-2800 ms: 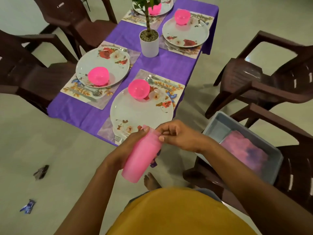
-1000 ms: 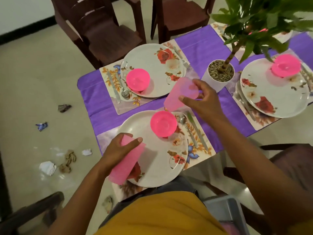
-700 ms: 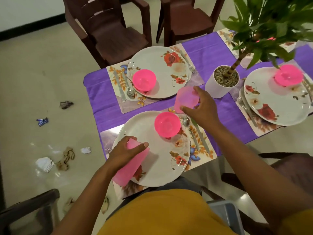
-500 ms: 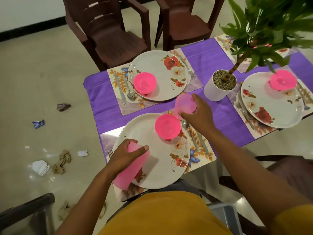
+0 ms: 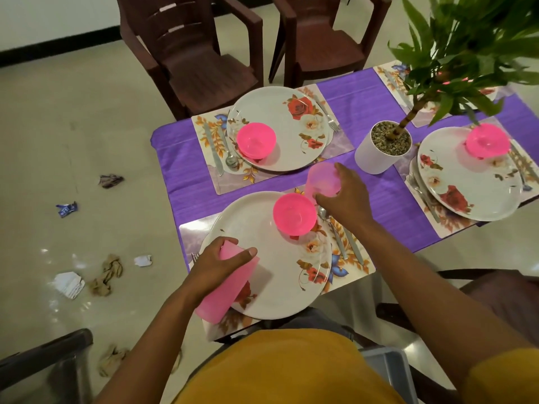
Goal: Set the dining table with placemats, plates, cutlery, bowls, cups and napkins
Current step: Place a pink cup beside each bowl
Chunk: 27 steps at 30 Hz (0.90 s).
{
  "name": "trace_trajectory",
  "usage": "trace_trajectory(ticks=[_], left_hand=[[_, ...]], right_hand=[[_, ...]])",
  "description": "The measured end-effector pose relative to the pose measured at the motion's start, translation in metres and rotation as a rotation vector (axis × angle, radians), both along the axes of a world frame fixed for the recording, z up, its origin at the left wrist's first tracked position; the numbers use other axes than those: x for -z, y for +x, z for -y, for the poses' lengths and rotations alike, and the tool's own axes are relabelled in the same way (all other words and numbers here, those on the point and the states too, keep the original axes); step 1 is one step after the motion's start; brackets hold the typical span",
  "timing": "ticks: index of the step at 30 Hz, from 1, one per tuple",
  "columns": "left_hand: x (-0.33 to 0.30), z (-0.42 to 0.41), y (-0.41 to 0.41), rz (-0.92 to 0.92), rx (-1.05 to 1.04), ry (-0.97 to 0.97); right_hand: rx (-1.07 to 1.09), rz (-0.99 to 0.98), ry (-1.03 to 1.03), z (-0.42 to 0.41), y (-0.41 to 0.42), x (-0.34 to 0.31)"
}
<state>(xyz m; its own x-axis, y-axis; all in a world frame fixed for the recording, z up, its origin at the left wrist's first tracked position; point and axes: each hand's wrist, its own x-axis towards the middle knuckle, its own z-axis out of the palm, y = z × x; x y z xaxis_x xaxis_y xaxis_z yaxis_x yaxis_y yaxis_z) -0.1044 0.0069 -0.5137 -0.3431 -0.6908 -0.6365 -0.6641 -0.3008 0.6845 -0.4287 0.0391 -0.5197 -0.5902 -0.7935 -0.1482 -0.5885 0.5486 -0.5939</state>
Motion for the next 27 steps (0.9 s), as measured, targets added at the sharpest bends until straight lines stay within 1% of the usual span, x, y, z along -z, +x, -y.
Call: trace_trajectory(ticks=[3,6,8,11,13,15,17,21,24,27], left_hand=[[-0.004,-0.001,0.001,-0.014,0.007,0.002],[-0.009,-0.002,0.001,-0.022,0.009,-0.001],[-0.013,-0.002,-0.001,-0.022,0.004,0.005],[-0.020,-0.003,-0.003,-0.047,0.008,0.030],[-0.023,-0.002,-0.005,-0.106,0.015,0.062],[-0.028,-0.001,-0.009,-0.176,0.015,0.122],[-0.035,0.000,-0.018,-0.227,0.018,0.224],[-0.057,-0.004,-0.042,-0.387,-0.070,0.511],[-0.060,-0.005,-0.064,-0.443,-0.127,0.582],[-0.059,-0.006,-0.091,-0.486,-0.187,0.620]], right_hand=[[-0.008,-0.010,0.021,0.000,0.000,-0.001],[-0.030,0.025,0.042,-0.002,0.000,-0.004],[-0.019,0.050,0.010,-0.008,0.002,-0.010],[0.028,0.035,-0.142,-0.022,0.007,-0.021],[0.071,0.024,-0.307,-0.037,0.014,-0.030],[0.111,0.065,-0.380,-0.050,0.025,-0.041],[0.099,0.186,-0.345,-0.061,0.035,-0.053],[-0.173,0.531,-0.276,-0.074,0.049,-0.063],[-0.334,0.718,-0.269,-0.077,0.047,-0.066],[-0.392,0.877,-0.261,-0.075,0.030,-0.068]])
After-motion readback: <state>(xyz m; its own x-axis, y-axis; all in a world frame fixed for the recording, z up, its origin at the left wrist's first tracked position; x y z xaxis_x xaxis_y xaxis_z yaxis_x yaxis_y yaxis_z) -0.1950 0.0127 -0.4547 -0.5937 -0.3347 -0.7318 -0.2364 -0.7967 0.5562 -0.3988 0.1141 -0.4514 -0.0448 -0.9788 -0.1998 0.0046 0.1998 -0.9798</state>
